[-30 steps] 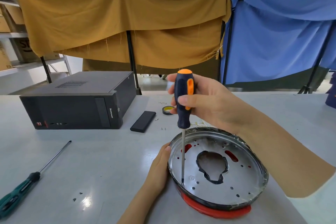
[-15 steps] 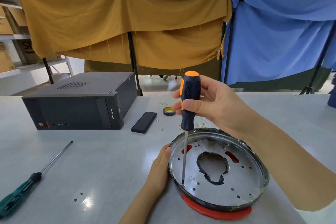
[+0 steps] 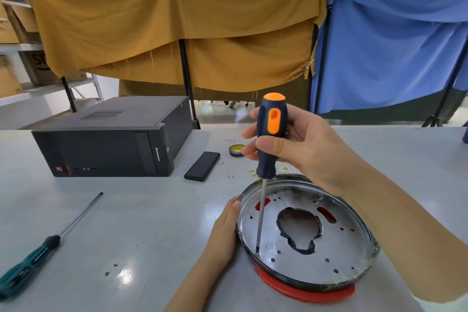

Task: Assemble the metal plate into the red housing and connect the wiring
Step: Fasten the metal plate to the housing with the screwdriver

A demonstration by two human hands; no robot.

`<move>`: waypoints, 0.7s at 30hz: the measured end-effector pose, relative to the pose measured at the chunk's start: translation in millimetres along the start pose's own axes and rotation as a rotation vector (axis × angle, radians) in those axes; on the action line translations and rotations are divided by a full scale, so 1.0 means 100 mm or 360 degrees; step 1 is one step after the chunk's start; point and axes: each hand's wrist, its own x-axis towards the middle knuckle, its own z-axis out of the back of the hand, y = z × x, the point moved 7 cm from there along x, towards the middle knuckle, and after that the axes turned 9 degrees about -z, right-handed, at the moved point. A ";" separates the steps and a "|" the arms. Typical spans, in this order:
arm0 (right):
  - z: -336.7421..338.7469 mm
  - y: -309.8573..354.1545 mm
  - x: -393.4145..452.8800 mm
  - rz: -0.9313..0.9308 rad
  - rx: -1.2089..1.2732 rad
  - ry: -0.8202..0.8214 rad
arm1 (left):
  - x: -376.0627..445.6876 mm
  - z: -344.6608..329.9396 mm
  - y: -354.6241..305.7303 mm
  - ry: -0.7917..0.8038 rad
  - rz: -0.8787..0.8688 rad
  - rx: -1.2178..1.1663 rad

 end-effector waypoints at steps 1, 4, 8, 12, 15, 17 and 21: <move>0.03 0.00 0.03 0.0016 -0.0084 -0.0161 | 0.00 0.00 0.00 -0.0003 0.0001 0.0001; 0.05 -0.05 0.09 -0.0026 -0.0113 -0.0359 | -0.01 0.01 -0.01 -0.0008 0.0003 0.0002; -0.03 -0.02 0.07 -0.0102 0.0442 0.0195 | -0.01 0.00 -0.02 -0.0007 0.0017 0.0025; -0.03 0.05 0.01 -0.0063 0.0410 0.0416 | -0.02 0.02 -0.02 -0.0027 0.0009 0.0038; 0.02 0.06 0.07 -0.0039 0.0173 0.0061 | -0.03 0.01 -0.03 -0.0012 0.0008 0.0043; 0.07 0.08 0.11 -0.0013 0.0025 -0.0188 | -0.04 0.01 -0.05 -0.0011 -0.0005 0.0065; 0.04 0.00 0.14 -0.0112 0.0035 -0.0117 | -0.04 0.01 -0.06 -0.0021 -0.0011 0.0055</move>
